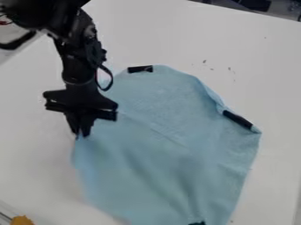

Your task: Pull the cloth to bottom left

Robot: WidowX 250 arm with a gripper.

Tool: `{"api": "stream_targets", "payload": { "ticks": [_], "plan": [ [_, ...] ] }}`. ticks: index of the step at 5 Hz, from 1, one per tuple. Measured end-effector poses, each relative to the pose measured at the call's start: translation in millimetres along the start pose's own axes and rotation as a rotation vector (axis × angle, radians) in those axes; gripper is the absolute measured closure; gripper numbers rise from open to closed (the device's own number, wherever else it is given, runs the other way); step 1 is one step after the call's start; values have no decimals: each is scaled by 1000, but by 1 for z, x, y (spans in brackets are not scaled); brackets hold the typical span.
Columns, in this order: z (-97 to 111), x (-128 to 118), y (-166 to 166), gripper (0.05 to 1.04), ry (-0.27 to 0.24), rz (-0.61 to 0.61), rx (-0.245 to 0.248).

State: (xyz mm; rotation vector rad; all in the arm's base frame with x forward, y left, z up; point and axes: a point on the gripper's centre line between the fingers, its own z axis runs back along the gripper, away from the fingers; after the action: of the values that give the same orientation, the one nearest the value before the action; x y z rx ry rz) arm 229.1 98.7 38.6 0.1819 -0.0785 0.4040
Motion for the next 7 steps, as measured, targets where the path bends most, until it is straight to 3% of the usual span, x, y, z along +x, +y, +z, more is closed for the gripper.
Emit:
{"api": "stream_targets", "payload": {
  "ticks": [1, 2, 3, 4, 6, 7],
  "plan": [
    [29, -6, 11, 999, -16, 50, 33],
    [31, -12, 23, 999, -50, 100, 24],
    [12, -14, 30, 999, -56, 106, -26],
    [-3, -14, 35, 999, -36, 60, -18],
    [-10, -21, 66, 999, -22, 92, 29],
    [-16, -32, 71, 999, 0, 106, 22]
  ]
}}
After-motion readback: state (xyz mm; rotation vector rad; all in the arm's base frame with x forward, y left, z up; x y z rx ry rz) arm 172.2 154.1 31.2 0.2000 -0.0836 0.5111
